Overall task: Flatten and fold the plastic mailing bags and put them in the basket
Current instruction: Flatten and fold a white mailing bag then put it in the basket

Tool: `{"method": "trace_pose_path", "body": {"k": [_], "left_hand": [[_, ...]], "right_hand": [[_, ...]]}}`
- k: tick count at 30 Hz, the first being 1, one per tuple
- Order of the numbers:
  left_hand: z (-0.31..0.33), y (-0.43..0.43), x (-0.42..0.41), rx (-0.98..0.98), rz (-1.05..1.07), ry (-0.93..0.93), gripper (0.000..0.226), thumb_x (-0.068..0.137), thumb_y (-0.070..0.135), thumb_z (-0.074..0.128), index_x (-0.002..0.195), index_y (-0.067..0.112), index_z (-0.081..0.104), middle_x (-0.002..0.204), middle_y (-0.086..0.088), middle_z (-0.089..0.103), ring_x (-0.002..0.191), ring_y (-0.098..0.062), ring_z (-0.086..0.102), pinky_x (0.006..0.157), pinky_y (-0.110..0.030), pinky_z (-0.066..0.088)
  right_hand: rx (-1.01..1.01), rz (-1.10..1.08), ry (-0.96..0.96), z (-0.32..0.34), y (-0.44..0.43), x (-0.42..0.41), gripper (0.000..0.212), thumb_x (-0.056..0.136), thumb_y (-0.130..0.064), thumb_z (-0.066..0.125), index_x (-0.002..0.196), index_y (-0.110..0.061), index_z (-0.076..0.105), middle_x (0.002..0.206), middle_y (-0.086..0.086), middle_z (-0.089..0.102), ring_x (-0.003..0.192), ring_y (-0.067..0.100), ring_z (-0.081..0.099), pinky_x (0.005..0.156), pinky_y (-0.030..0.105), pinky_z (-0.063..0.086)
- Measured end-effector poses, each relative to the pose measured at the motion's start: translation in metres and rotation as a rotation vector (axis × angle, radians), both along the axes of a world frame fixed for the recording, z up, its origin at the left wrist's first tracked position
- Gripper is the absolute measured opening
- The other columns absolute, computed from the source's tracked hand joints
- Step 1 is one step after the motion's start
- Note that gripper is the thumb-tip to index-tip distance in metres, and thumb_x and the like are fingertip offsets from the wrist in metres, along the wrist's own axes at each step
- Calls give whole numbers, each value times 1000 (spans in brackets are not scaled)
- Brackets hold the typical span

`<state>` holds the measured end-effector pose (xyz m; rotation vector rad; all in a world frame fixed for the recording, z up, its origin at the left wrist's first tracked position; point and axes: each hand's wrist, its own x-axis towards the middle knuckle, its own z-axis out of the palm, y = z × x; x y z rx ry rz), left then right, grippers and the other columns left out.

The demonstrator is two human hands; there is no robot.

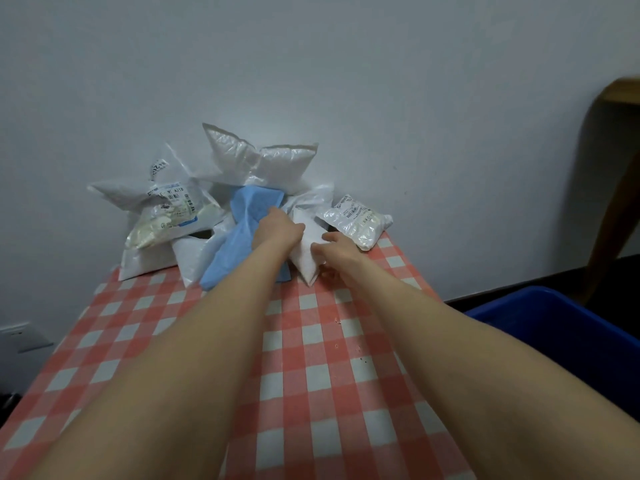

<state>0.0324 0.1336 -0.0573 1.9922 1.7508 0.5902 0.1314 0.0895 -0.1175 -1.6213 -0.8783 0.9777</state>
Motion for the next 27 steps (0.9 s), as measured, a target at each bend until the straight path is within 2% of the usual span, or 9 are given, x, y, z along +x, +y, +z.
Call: {"method": "trace_pose_path", "body": {"k": [2,5,7,10,12,14,16,21,27], "left_hand": [[3,-10,-4,34,-22,-13,36,83,33,62,107,7,64,104,-12,67,93,-30,65,75,-36,52],[12,-34,-6,54,-2,-80,19,82,18,61,99,12,68,101,-8,68,95,-28,64,77,-33,51],[17,-53,-6,69,-18,-101,13,80,12,59,89,10,68,96,-8,68,94,-28,63,71,-28,47],[21,-82,0,93,-88,-153,16,79,8,58,65,15,57,82,-7,63,85,-27,58,68,-27,43],[21,-103,5,103,-122,-202,9,81,13,60,89,13,63,98,-5,64,97,-25,59,80,-29,45],[17,-122,10,97,-128,-240,34,82,19,63,114,10,58,110,-4,62,106,-25,58,89,-32,45],[13,-141,13,83,-143,-269,45,80,24,68,120,9,52,110,-6,61,105,-27,59,91,-34,48],[11,-177,30,30,-277,-254,37,79,26,74,92,-8,67,96,-28,67,100,-41,62,89,-46,51],[29,-215,57,88,-333,-245,26,79,19,75,98,2,70,100,-19,70,97,-35,66,90,-41,52]], "right_hand": [[-1,5,1,2,-10,2,46,88,-16,58,132,-7,52,119,16,61,88,24,58,69,31,49],[15,-36,14,6,-32,1,2,84,-9,59,84,-10,61,85,13,59,78,24,54,67,35,48],[-2,-73,20,6,-47,2,11,79,-9,58,69,-12,54,77,10,56,72,24,53,61,31,44],[14,-118,37,14,-78,4,7,73,-9,59,69,-13,55,76,9,58,62,22,50,52,25,38],[-9,-139,4,17,-100,8,8,69,-12,60,76,-12,57,76,9,61,62,22,52,58,28,42],[-41,-174,-17,16,-122,12,8,69,-14,60,76,-10,58,74,9,63,62,23,55,62,30,44],[-63,-209,-29,15,-146,19,9,68,-18,59,73,-10,59,74,9,63,67,24,56,63,31,45],[-113,-243,-36,26,-206,33,15,76,-17,57,62,-11,58,62,5,60,66,24,58,65,29,46],[-78,-368,37,36,-241,59,7,69,-15,62,69,-8,62,60,7,62,52,22,58,53,26,45]]}}
